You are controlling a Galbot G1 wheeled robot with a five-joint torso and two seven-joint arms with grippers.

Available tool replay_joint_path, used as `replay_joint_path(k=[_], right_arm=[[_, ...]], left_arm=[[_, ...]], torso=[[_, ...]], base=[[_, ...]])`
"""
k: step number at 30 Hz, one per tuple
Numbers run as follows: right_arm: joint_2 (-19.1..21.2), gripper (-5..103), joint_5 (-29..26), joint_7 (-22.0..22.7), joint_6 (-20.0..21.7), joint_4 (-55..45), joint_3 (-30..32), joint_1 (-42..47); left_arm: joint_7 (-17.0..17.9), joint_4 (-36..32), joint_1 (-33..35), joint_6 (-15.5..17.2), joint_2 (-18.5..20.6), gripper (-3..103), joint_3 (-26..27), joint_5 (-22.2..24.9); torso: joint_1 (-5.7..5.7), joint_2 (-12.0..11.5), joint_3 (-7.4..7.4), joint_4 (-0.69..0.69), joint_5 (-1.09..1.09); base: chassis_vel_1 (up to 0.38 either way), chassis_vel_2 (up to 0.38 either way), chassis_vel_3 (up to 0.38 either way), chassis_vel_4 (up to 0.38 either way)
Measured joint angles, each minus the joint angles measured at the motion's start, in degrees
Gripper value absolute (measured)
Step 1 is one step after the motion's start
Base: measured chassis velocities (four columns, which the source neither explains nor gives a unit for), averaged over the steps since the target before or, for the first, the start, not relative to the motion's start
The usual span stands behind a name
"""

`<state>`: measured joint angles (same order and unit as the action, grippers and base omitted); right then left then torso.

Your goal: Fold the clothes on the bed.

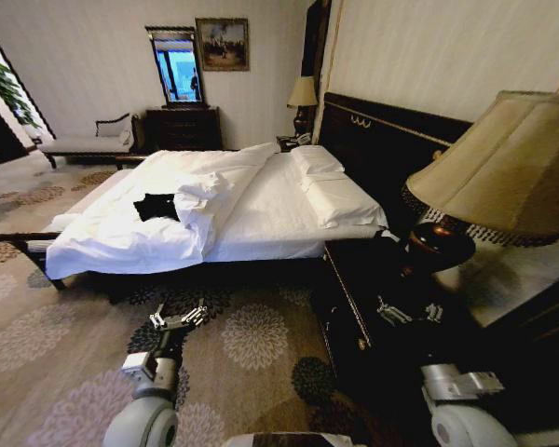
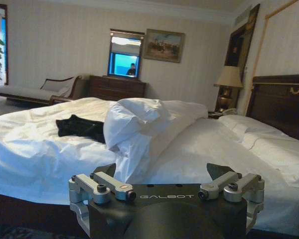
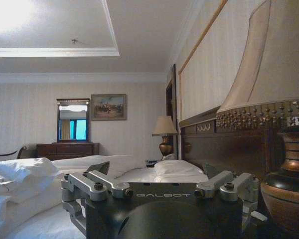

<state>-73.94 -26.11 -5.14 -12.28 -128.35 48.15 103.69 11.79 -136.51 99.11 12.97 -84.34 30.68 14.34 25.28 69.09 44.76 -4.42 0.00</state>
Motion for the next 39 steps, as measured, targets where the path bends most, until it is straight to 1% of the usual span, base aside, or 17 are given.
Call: replay_joint_path(k=[7, 11, 17, 19, 20, 21, 22, 23, 27, 29, 30, 32, 33, 35, 36, 38, 39], right_arm=[[0.2, 100, 0.0, 0.3, 0.1, 0.0, -0.9, -0.4], [-0.8, 100, 0.7, 0.3, 0.2, -0.4, -0.9, -0.2], [-2.6, 100, 2.2, 0.3, 0.1, -1.4, 0.1, 1.1], [-2.9, 100, 2.1, 0.4, 0.1, -2.0, -0.2, 1.4], [-3.0, 100, 2.1, 0.5, 0.2, -2.5, -0.5, 1.6], [-3.0, 100, 2.1, 0.6, 0.3, -2.7, -0.6, 1.6], [-3.0, 100, 2.1, 0.6, 0.3, -2.7, -0.6, 1.6], [-3.0, 100, 2.1, 0.7, 0.6, -3.1, -0.6, 1.6], [-2.9, 100, 1.0, 1.1, 1.5, -3.8, -0.3, 2.3], [-1.8, 100, -1.9, 2.2, 3.1, -4.6, 0.0, 4.0], [-1.8, 100, -1.9, 2.2, 3.1, -4.6, 0.0, 4.0], [0.4, 100, -3.7, 2.3, 3.9, -4.3, 0.3, 4.2], [0.4, 100, -3.7, 2.3, 3.9, -4.3, 0.3, 4.2], [2.2, 100, -4.5, 1.6, 4.0, -3.4, 0.4, 3.6], [5.0, 100, -5.7, 0.1, 4.0, -2.5, 0.5, 2.6], [8.7, 100, -6.8, -1.8, 3.9, -1.7, 0.5, 1.5], [8.7, 100, -6.8, -1.8, 3.9, -1.7, 0.5, 1.5]], left_arm=[[2.9, -0.5, 0.4, 0.4, 1.5, 100, 0.3, 0.9], [5.5, -1.9, 0.5, 0.5, 3.8, 100, 0.0, 3.9], [6.1, -2.7, 0.2, 0.8, 6.2, 100, 0.2, 6.1], [5.1, -2.7, 0.4, 0.6, 6.3, 100, 0.5, 6.2], [2.8, -3.3, 2.1, -0.5, 6.0, 100, 0.5, 7.6], [1.4, -3.9, 3.6, -0.9, 6.0, 100, 0.4, 8.6], [1.4, -3.9, 3.6, -0.9, 6.0, 100, 0.4, 8.6], [-0.5, -4.8, 6.1, -1.3, 6.3, 100, 0.1, 9.8], [-3.0, -5.7, 7.5, -1.7, 7.0, 100, 0.4, 9.2], [-4.7, -6.6, 7.0, -1.4, 7.2, 100, 1.0, 8.0], [-4.7, -6.6, 7.0, -1.4, 7.2, 100, 1.0, 8.0], [-6.5, -6.8, 7.5, -1.3, 7.5, 100, 1.0, 5.5], [-6.5, -6.8, 7.5, -1.3, 7.5, 100, 1.0, 5.5], [-7.2, -6.8, 7.9, -1.5, 7.3, 100, 0.9, 4.0], [-7.4, -6.8, 8.5, -1.6, 6.7, 100, 0.7, 3.2], [-7.3, -6.8, 9.1, -1.7, 6.0, 100, 0.5, 2.8], [-7.3, -6.8, 9.1, -1.7, 6.0, 100, 0.5, 2.8]], torso=[[0.0, 0.0, 0.0, 0.01, 0.0], [0.0, 0.0, 0.0, 0.01, 0.0], [0.0, 0.0, 0.0, -0.01, -0.01], [0.0, 0.0, 0.0, -0.02, -0.01], [0.0, 0.0, 0.0, -0.01, -0.02], [0.0, 0.0, 0.0, -0.01, -0.01], [0.0, 0.0, 0.0, -0.01, -0.01], [0.0, 0.0, 0.0, 0.03, 0.0], [0.0, 0.0, 0.0, 0.02, 0.01], [0.0, 0.0, 0.0, -0.02, -0.01], [0.0, 0.0, 0.0, -0.02, -0.01], [0.0, 0.0, 0.0, -0.01, -0.01], [0.0, 0.0, 0.0, -0.01, -0.01], [0.0, 0.0, 0.0, -0.02, 0.01], [0.0, 0.0, 0.0, 0.0, 0.01], [0.0, 0.0, 0.0, 0.02, 0.01], [0.0, 0.0, 0.0, 0.02, 0.01]], base=[[-0.06, 0.038, 0.041, -0.046], [-0.046, 0.054, 0.053, -0.051], [-0.046, 0.065, 0.064, -0.06], [-0.07, 0.06, 0.056, -0.048], [-0.063, 0.052, 0.059, -0.064], [-0.05, 0.05, 0.059, -0.045], [-0.05, 0.05, 0.059, -0.045], [-0.05, 0.05, 0.054, -0.045], [-0.039, 0.051, 0.067, -0.04], [-0.065, 0.032, 0.034, -0.039], [-0.073, 0.017, 0.034, -0.039], [-0.063, 0.056, 0.031, -0.054], [-0.052, 0.056, 0.024, -0.052], [-0.026, 0.021, 0.012, -0.026], [-0.06, 0.056, 0.059, -0.069], [-0.066, 0.063, 0.051, -0.057], [-0.071, 0.07, 0.051, -0.044]])
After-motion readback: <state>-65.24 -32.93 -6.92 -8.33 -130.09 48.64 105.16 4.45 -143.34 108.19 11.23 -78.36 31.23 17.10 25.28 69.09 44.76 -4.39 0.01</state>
